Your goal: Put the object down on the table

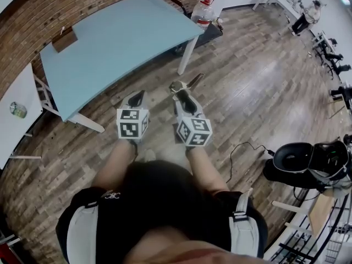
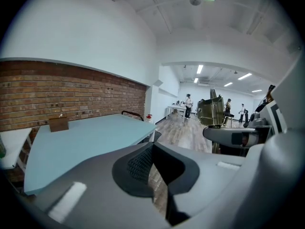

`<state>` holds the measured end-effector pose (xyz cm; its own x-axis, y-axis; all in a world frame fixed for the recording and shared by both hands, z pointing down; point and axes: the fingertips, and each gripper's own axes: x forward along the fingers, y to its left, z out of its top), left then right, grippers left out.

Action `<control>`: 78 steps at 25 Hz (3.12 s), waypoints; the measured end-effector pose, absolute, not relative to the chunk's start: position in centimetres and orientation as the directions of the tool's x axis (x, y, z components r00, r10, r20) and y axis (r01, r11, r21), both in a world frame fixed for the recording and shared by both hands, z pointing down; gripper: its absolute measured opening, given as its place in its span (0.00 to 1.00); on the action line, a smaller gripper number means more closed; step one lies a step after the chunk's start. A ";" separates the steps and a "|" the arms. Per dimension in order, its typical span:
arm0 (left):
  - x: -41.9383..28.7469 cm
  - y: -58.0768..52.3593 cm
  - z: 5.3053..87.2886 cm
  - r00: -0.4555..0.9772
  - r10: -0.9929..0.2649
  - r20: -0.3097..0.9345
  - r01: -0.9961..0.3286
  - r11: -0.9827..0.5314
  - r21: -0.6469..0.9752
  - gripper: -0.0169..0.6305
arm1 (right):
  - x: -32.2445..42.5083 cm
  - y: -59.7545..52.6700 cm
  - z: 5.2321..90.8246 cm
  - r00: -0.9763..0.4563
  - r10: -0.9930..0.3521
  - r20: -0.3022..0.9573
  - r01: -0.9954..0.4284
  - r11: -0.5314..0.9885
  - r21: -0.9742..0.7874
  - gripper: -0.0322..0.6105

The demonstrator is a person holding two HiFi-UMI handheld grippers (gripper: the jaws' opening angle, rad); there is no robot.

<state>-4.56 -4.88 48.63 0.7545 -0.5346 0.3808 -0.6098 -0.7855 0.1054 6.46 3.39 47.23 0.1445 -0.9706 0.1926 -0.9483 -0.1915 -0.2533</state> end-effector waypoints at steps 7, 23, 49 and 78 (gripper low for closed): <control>-1.9 -9.6 47.7 0.783 -0.510 0.357 -0.577 -0.810 0.109 0.03 | 8.1 -1.3 45.8 0.163 -0.973 0.163 -0.951 -0.199 -0.238 0.25; 2.8 -18.0 49.2 0.755 -0.543 0.368 -0.607 -0.791 0.078 0.02 | 12.3 -11.7 48.3 0.072 -0.984 0.162 -0.953 -0.116 -0.280 0.25; 16.8 -35.0 49.2 0.643 -0.634 0.429 -0.727 -0.681 0.084 0.03 | 28.5 -31.2 48.2 -0.065 -0.977 0.201 -0.956 0.004 -0.292 0.25; 18.4 -43.2 56.6 0.613 -0.581 0.535 -0.762 -0.613 0.208 0.03 | 30.8 -41.8 67.3 -0.125 -0.764 0.633 -0.981 -0.002 -0.196 0.25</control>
